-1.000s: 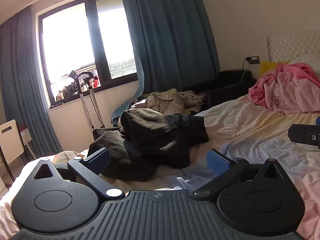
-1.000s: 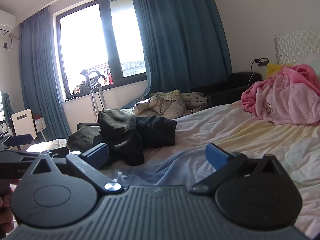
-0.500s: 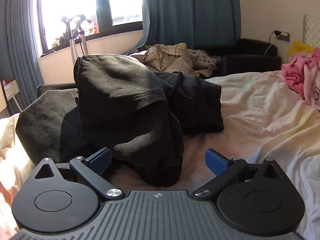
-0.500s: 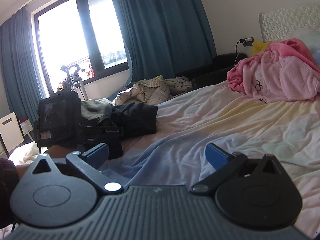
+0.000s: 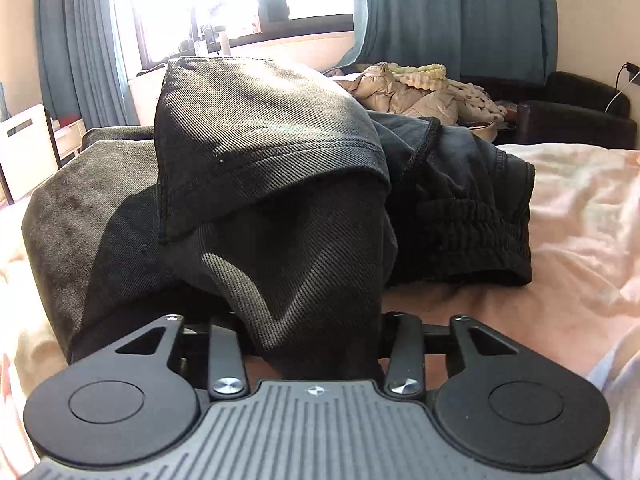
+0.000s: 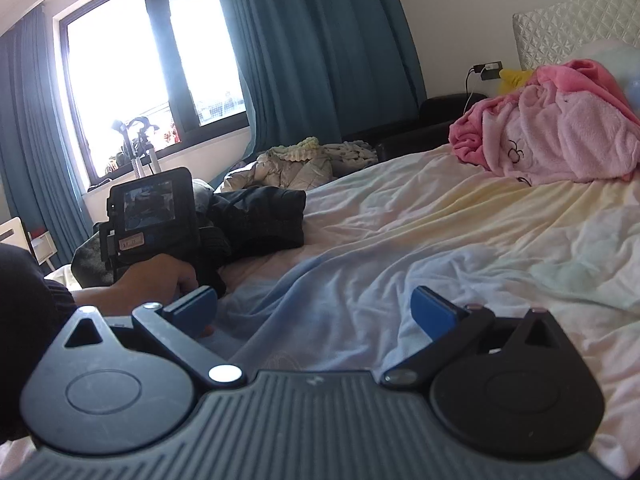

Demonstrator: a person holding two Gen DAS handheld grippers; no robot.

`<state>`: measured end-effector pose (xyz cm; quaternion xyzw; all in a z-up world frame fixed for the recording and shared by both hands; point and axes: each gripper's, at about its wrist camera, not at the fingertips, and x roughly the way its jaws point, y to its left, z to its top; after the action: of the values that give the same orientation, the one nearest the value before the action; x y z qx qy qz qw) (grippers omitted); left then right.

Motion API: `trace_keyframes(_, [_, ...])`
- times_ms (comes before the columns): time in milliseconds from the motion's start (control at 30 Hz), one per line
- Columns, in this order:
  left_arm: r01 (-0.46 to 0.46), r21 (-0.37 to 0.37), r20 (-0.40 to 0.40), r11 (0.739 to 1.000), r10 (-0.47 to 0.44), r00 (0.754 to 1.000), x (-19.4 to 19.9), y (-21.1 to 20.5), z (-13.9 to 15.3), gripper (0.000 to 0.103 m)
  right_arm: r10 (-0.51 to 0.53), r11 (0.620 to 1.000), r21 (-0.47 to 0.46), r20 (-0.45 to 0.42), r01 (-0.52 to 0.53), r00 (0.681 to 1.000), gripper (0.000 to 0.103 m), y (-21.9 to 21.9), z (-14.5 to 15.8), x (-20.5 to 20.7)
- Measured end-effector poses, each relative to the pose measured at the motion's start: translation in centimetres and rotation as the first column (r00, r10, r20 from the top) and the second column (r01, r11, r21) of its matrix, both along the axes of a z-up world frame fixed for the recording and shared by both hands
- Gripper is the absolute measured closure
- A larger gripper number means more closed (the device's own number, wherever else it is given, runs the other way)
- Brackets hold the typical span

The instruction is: Fold clothes

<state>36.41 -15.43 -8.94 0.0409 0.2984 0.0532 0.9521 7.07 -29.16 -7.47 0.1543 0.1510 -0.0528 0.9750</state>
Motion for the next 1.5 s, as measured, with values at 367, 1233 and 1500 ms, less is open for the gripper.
trace_keyframes(367, [0.200, -0.087, 0.122, 0.976, -0.189, 0.975, -11.0, 5.1, 12.4, 0.085, 0.032, 0.997, -0.074, 0.066, -0.028, 0.997, 0.000, 1.8, 1.2, -2.2])
trace_keyframes(1233, [0.032, -0.351, -0.159, 0.936, -0.093, 0.983, -31.0, 25.1, 8.0, 0.085, 0.270, 0.945, -0.195, 0.008, -0.264, 0.963, 0.000, 7.5, 3.2, -6.9])
trace_keyframes(1500, [-0.076, -0.537, -0.252, 0.840, -0.074, 0.965, -32.2, 27.9, 7.7, 0.044, 0.269, 0.952, -0.144, -0.027, -0.270, 0.963, 0.000, 7.6, 2.7, -6.4])
